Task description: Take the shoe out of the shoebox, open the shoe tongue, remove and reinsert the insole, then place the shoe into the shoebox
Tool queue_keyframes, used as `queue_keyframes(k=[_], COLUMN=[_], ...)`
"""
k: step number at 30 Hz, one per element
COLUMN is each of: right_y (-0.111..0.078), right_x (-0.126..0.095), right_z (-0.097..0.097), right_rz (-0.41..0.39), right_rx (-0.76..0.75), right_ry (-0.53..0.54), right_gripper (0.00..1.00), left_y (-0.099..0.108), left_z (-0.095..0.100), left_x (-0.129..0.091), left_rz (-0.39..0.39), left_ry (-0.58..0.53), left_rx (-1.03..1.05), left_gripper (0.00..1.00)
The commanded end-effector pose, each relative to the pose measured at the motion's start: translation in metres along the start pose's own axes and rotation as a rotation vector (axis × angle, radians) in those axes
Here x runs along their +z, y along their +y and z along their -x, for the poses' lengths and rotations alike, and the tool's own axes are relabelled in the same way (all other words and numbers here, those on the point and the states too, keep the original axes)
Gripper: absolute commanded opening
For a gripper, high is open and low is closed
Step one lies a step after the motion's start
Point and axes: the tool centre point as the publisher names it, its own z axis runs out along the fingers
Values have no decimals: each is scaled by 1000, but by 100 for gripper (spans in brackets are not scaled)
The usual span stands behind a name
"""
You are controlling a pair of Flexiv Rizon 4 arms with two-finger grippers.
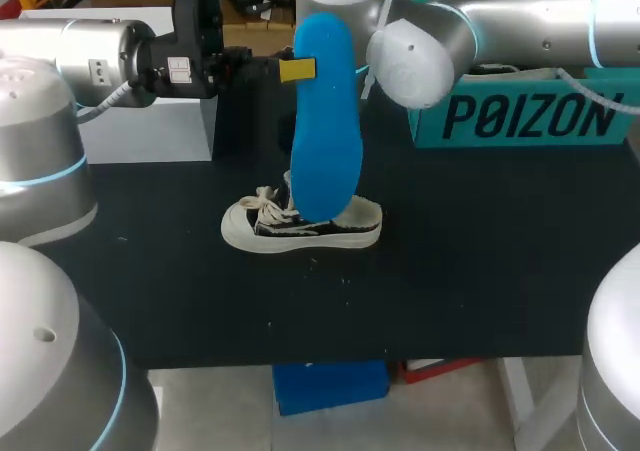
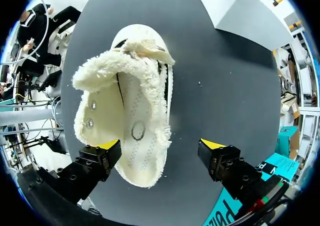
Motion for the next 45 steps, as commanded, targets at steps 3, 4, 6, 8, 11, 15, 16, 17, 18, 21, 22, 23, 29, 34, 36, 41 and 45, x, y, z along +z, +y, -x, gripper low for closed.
queue_keyframes(k=[3, 4, 6, 8, 11, 15, 16, 17, 18, 21, 22, 23, 29, 34, 36, 41, 45], right_y=[11, 12, 15, 18, 23, 27, 28, 28, 28, 27, 26, 26, 26, 26, 26, 26, 26], right_x=[3, 4, 4, 6, 8, 13, 14, 15, 16, 19, 20, 21, 22, 22, 22, 22, 22], right_z=[5, 6, 7, 8, 10, 12, 12, 12, 12, 11, 11, 11, 11, 11, 11, 11, 11], right_rz=[-44, -42, -33, -22, -12, 7, 9, 11, 13, 16, 16, 14, 16, 16, 16, 16, 16], right_rx=[-5, -7, -10, -13, -18, -25, -25, -25, -26, -25, -28, -32, -43, -43, -43, -43, -43], right_ry=[8, 8, 9, 10, 13, 18, 20, 22, 25, 35, 42, 52, 68, 68, 68, 68, 68], right_gripper=[100, 100, 100, 100, 100, 100, 100, 100, 100, 49, 20, 0, 0, 0, 0, 0, 0], left_y=[1, 1, 1, 1, 1, 1, 1, 1, 1, 1, 1, 1, 1, 1, 1, 1, 1], left_z=[1, 1, 1, 1, 1, 1, 1, 1, 1, 1, 1, 1, 1, 1, 1, 1, 1], left_x=[2, 2, 2, 2, 2, 2, 2, 2, 2, 2, 2, 2, 2, 2, 2, 2, 2], left_rz=[-1, -1, -1, -1, -1, -1, -1, -1, -1, -1, -1, -1, -1, -1, -1, -1, -1], left_ry=[-3, -3, -3, -3, -3, -3, -3, -3, -3, -3, -3, -3, -3, -3, -3, -3, -3], left_rx=[1, 1, 1, 1, 1, 1, 1, 1, 1, 1, 1, 1, 1, 1, 1, 1, 1], left_gripper=[0, 0, 0, 0, 0, 0, 0, 0, 0, 0, 0, 0, 0, 0, 0, 0, 0])
